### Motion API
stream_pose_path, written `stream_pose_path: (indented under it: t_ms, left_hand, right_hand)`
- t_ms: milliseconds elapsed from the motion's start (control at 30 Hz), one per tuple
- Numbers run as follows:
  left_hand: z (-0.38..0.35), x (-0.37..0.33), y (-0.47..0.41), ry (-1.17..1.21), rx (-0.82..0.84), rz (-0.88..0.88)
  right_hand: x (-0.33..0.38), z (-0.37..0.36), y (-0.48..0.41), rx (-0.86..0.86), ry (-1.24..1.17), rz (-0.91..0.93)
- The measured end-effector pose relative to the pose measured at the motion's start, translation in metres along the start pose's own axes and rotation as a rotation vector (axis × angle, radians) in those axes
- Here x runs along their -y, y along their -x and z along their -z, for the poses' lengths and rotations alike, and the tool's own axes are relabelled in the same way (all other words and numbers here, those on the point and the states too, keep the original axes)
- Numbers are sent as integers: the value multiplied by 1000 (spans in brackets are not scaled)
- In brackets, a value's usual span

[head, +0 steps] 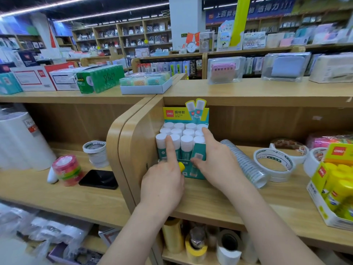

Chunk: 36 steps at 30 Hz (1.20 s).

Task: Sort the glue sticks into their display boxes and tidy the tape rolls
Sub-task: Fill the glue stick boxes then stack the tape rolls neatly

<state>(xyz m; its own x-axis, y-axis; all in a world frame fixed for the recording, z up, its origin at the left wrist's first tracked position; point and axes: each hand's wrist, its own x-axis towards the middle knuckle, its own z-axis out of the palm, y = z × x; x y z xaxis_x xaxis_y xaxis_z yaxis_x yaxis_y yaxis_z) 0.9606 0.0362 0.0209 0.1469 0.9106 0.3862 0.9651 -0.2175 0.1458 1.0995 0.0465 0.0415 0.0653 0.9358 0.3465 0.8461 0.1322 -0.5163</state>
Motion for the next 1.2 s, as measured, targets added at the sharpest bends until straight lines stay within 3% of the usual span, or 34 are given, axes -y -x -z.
stream_pose_path:
  t_ms: [233,400,500,567,700,767,833,1000,1200]
  left_hand:
    - [-2,2,-6,-5,10,-11]
    - [7,4,1,140,-50,-38]
    - [17,7,10,506,-157,-74]
    - [28,0,16,959,-69,-34]
    - [41,-13,21,1640,116,94]
    - [40,-19,23,1803,209,119]
    - [39,-27,28,1808,295,116]
    - [32,-56,33,1842,427,-54]
    - [28,-110,45,1697,295,-198]
  right_hand:
    - [-3,-1,-7,19,-28,0]
    - [-5,6,1,-12,-83,-1]
    - [-3,16,19,-109,-241,-16]
    - [0,23,33,-99,-489,-68]
    - [10,35,66,163,-1027,-234]
    - [12,37,80,269,-1080,-214]
    - [12,36,91,281,-1057,-164]
    - [-12,52,119,67,-1016,-193]
    - [-55,90,161,-100,-955,-232]
